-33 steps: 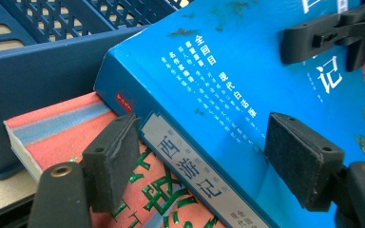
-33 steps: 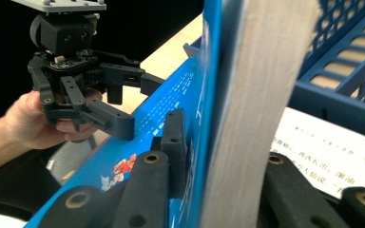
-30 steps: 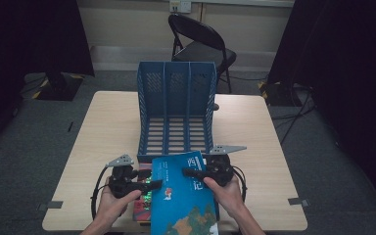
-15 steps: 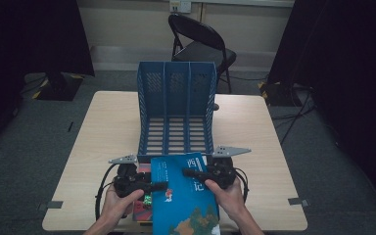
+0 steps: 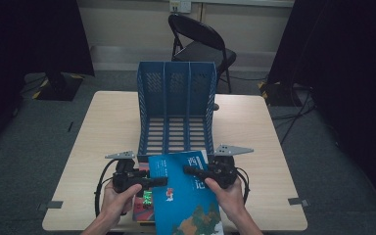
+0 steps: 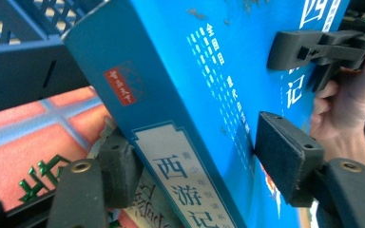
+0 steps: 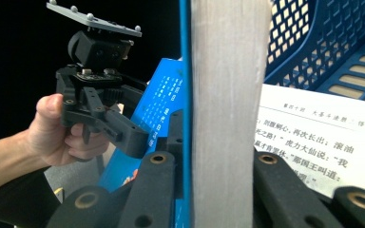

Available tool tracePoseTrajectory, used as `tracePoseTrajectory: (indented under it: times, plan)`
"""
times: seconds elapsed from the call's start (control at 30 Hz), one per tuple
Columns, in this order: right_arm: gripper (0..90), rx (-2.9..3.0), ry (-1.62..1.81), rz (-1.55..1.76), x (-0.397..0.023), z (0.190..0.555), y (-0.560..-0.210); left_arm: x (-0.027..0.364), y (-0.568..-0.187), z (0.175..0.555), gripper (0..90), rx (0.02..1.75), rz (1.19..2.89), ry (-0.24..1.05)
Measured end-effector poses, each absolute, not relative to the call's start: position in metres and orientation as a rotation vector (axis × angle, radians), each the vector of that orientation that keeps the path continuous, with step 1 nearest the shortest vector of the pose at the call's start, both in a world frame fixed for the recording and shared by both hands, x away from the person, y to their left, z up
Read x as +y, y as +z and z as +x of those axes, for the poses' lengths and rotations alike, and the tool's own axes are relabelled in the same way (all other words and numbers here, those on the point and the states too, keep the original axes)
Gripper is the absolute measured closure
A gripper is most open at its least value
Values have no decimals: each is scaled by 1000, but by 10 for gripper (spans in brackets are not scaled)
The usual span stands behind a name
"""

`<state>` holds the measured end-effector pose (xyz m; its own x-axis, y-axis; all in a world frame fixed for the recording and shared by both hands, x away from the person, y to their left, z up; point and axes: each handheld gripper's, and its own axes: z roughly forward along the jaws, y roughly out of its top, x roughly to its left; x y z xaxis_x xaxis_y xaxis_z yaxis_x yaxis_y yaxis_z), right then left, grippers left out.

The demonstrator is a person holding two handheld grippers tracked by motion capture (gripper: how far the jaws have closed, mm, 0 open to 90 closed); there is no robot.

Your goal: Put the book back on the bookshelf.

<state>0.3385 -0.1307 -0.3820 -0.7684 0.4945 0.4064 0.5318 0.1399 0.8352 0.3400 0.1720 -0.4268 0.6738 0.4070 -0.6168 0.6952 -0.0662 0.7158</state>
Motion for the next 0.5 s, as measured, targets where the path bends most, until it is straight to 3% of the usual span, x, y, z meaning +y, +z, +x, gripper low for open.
tracePoseTrajectory:
  times: [0.33,0.5]
  plan:
    - [777,-2327,-1784,-1051,-130,338,-372,173,-416,345,428,882,1653,-309]
    - [777,-2325,-1810,-1038,-135,336,-361,173,-402,347,520,822,1604,-328]
